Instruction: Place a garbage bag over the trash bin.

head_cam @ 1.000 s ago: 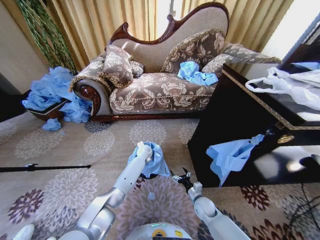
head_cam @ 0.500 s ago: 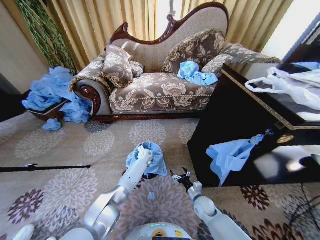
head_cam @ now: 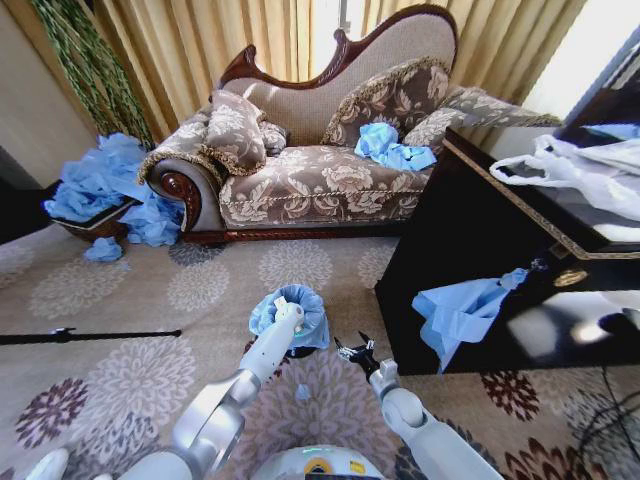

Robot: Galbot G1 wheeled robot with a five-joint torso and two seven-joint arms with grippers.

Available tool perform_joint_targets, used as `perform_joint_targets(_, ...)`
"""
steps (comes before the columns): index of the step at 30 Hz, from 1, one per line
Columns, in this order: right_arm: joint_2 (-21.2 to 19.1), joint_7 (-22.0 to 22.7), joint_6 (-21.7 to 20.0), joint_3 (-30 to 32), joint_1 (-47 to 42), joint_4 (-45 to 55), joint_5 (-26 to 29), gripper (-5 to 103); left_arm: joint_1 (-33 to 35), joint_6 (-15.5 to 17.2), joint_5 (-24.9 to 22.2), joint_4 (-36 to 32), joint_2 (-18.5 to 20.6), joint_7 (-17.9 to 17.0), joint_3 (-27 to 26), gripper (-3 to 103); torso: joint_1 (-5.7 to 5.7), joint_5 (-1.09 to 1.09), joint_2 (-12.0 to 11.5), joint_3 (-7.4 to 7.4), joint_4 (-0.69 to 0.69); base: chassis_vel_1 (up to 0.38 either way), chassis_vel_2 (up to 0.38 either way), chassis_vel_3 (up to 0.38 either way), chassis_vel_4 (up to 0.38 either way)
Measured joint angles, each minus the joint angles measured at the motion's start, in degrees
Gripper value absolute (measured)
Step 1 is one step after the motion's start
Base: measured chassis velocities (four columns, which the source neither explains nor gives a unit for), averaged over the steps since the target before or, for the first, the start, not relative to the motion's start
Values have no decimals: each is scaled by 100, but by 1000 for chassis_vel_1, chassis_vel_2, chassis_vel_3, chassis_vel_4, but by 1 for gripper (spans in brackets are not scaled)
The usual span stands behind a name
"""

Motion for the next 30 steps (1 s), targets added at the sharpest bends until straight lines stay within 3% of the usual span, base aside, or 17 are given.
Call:
perform_joint_targets(3,-2,9,-3,0,5,21,2,100,73,36,26,-205,28,71,-5,0,-1,0,0,0,-1,0,0,0,0)
perform_joint_targets(21,18,49,-25,-258,91,112,-9,100,-28,-44,-93,321,-23,136,-215,0,0,0,0,0,0,0,0,0,0)
perform_joint_targets(30,9,128,-42,-360,96,208,-5,100,93,-67,-71,87,59,118,-274,0,0,0,0,0,-1,0,0,0,0)
